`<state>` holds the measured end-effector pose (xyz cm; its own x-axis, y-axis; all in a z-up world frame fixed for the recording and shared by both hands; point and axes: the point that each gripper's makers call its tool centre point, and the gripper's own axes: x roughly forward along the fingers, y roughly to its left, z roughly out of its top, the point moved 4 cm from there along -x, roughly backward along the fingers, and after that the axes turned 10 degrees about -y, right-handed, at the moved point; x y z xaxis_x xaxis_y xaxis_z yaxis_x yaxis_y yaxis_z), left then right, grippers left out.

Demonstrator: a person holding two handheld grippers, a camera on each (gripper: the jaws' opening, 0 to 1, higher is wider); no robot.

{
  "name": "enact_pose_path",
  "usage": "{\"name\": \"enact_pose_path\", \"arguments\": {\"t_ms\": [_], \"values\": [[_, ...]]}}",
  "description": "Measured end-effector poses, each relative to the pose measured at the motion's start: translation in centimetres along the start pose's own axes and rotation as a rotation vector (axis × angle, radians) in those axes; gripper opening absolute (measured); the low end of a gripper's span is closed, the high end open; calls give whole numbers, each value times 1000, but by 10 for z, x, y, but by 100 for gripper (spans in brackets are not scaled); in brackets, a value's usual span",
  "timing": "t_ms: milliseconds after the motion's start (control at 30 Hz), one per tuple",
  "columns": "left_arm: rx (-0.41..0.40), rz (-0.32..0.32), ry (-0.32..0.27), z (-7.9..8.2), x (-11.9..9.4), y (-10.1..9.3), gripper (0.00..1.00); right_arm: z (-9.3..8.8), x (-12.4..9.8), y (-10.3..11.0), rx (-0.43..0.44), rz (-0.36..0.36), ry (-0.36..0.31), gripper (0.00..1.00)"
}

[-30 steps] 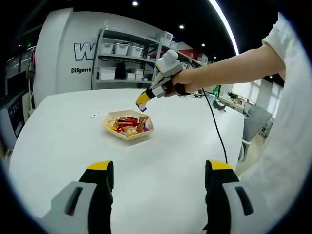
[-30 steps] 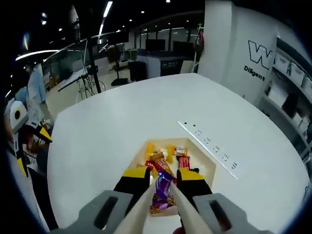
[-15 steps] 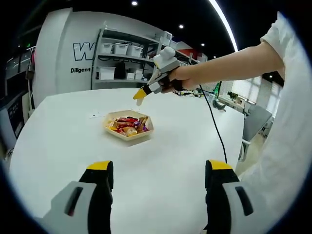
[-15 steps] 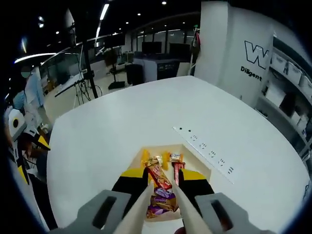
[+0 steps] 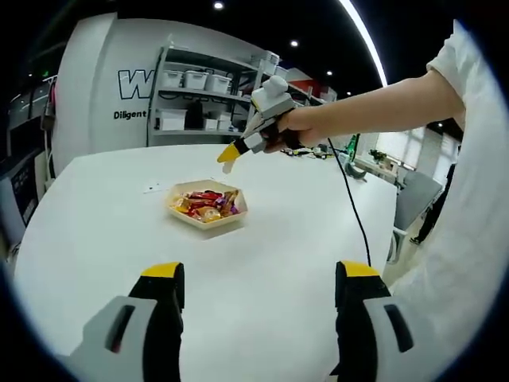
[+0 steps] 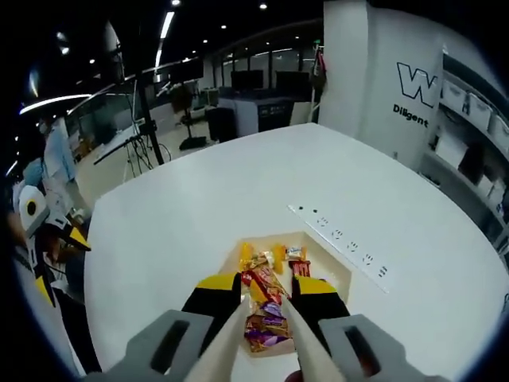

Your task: Place the target food into the container with the food tongs after gripping and lifting it, then release it inside without dropping or visibly crushing the food.

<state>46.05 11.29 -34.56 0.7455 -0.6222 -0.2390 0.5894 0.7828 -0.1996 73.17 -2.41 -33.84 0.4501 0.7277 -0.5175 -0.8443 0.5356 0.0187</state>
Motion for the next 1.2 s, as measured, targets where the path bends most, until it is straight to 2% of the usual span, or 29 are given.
{"name": "enact_pose_path", "arguments": {"t_ms": [133,500,633,667,867,1200], "values": [[1,-9,-1,2,1,-6,75,-4,-5,2,25,7,-10,20],[9,-32,4,0,3,-11,75,-13,-23,27,95,44,-57,20],[12,-41,6,-1,4,-12,75,-14,-28,39,123,76,-84,20],[14,-47,7,-1,5,-13,75,-13,-32,45,135,95,-108,20],[28,-65,9,2,10,-12,74,-12,-43,65,144,148,-147,20],[59,-98,7,14,20,-15,74,-20,-55,82,156,209,-187,20]]}}
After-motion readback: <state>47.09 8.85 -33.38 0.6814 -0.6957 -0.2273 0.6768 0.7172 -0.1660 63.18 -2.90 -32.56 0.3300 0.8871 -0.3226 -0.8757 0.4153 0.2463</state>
